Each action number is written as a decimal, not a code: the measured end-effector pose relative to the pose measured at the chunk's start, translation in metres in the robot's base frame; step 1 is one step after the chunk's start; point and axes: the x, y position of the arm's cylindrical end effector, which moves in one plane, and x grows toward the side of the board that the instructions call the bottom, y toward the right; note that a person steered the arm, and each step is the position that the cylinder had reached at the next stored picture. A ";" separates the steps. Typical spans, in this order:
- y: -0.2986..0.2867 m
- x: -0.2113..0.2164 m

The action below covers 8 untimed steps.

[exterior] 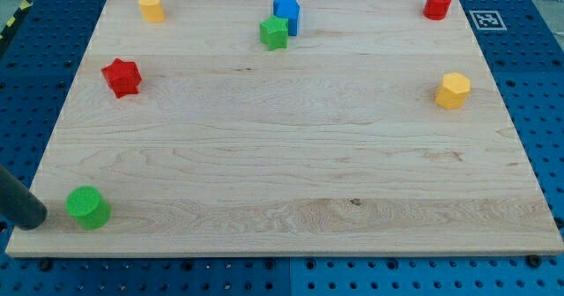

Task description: Slide the green circle towards the center

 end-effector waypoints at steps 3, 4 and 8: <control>0.076 0.000; 0.113 0.000; 0.160 -0.003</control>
